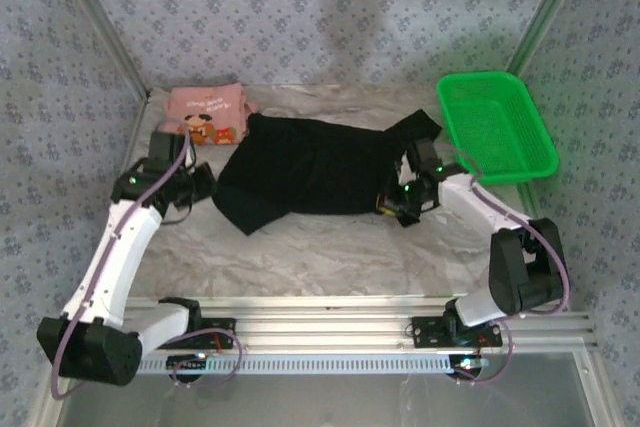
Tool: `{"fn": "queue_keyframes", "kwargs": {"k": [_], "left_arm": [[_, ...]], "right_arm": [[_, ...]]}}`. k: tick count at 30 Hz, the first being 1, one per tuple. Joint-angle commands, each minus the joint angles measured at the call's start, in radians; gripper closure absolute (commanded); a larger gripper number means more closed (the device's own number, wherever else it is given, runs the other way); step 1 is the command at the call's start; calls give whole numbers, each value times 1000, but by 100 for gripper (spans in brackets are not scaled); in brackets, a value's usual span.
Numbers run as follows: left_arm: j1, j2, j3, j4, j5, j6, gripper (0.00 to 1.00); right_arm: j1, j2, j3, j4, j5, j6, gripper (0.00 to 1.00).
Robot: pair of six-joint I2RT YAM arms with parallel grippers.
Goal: Fold and stack the t-shirts
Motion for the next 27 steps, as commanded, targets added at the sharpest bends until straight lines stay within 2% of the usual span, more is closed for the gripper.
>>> {"fn": "queue_keyframes", "kwargs": {"k": [1,5,6,10,12,14,19,22,27], "left_arm": [[2,-87,-94,87,-53,-83,100],[2,-122,-201,101,-49,-119,100],[1,-127,-220,105,-45,-126,100],[-1,-140,-259,129,-28,-127,100],[-1,-140,-270,141,-15,-127,100],[-4,-139,-281,147,-10,-130,100],[-10,-142,-308,179,13,-132,100],[-12,-136,-316,194,21,-124,100],[-14,-107,-317,209,42,-105,100]], "right_arm": [[12,10,-39,43,-6,47,92],[-9,2,-24,-13,-32,41,61],[-22,-7,-7,-43,-48,-1,54],[-73,-79,59,-234,-55,-44,39],[-128,-129,63,-328,-32,-44,38],[-223,-189,28,-394,-28,-15,37],[-446,-317,-117,-360,-142,87,37],[-551,-286,-166,-323,-221,87,37],[-647,-172,-203,-247,-281,79,37]]}}
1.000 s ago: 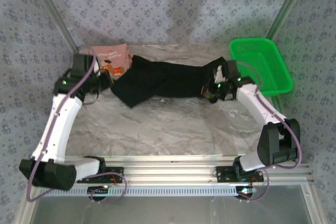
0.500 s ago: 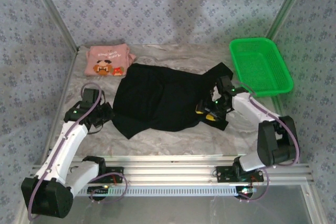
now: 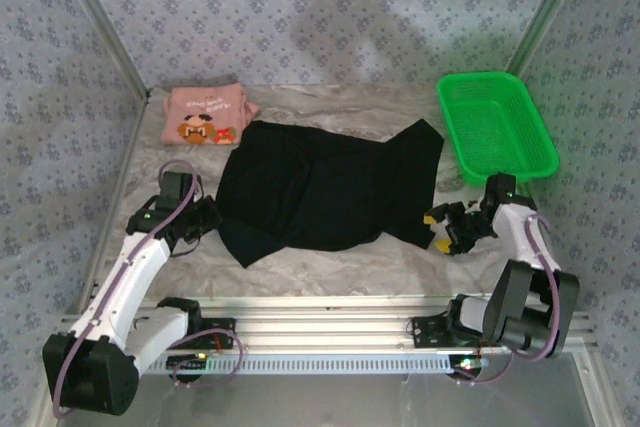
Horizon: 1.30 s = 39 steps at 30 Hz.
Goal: Fold and stack the t-shirts
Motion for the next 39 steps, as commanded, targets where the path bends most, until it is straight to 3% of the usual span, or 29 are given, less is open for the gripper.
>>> {"fn": "queue_keyframes", "kwargs": {"k": [1,10,18,28,34,39], "left_arm": [[-6,11,-6,51,27,15,100],[-7,19,-16,75,38,32,100],[-6,4,-35,77,43,35,100],[-6,-24,-54,69,43,32,100],[-5,-32,-70,71,47,27,100],[-6,-33,-72,70,44,27,100]], "right_arm": [[-55,58,-27,54,-84,16,37],[-105,199,-62,212,-127,96,38],[-82,234,-61,259,-117,130,40],[-38,258,-74,288,-110,149,50],[-37,266,-88,280,-104,135,64],[-39,267,-85,273,-94,129,88]]}}
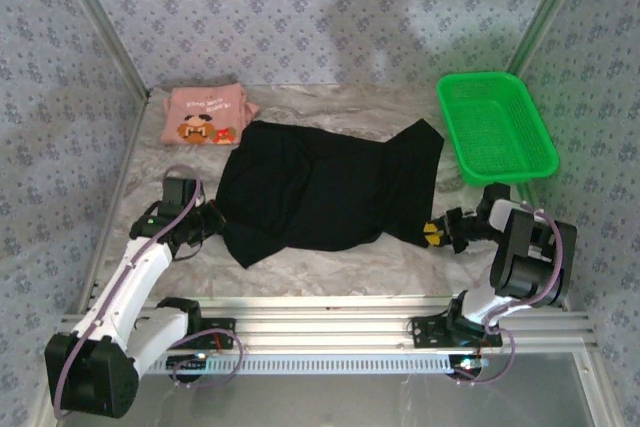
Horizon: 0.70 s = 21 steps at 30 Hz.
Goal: Fold and stack the t-shirts
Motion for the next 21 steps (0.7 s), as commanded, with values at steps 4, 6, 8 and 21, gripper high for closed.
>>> {"fn": "queue_keyframes", "kwargs": {"k": [4,6,8,21], "left_arm": [[-6,-27,13,-12,5,9,100],[-6,-36,34,-20,2,2,100],[-4,-43,75,-28,-1,-8,100],[57,95,681,-84,6,54,100]], "right_arm": [[2,-64,58,-113,39,-35,100],[3,-111,101,-145,44,-40,100],[4,-165,159,-168,33,-34,100],[26,-233,791,-228,-91,-25,100]]}}
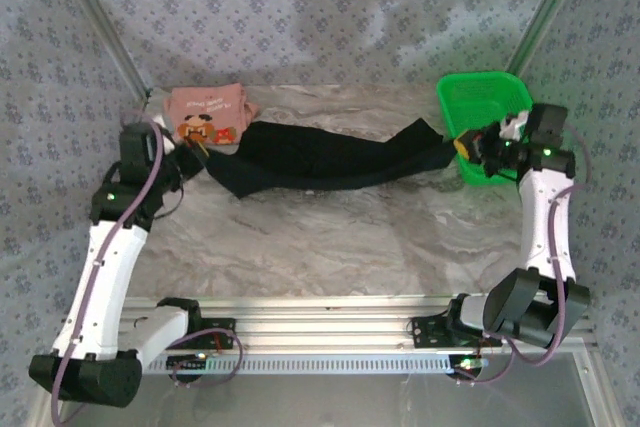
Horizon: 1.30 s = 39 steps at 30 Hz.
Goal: Fold and stack the t-shirts
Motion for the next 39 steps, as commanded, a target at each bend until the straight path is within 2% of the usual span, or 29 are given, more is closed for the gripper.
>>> {"fn": "queue_keyframes", "kwargs": {"k": [1,13,23,26,31,39], "left_arm": [[25,36,154,-27,13,39,100],[31,214,754,-31,55,119,100],[31,371,1205,-41,105,174,100],[31,403,1263,-51,110,183,100],[31,447,1261,-48,137,177,100],[32,643,1386,42,221,109,100]], "right_arm": [[-1,6,145,-34,-83,19,100],[-55,-47,465,277,-172,303,100],[-111,-10,749,339,-195,412,100],[-113,-1,768,352,-196,430,100],[-109,4,728,338,-190,398,100],[-33,146,755,334,-144,313,100]]}}
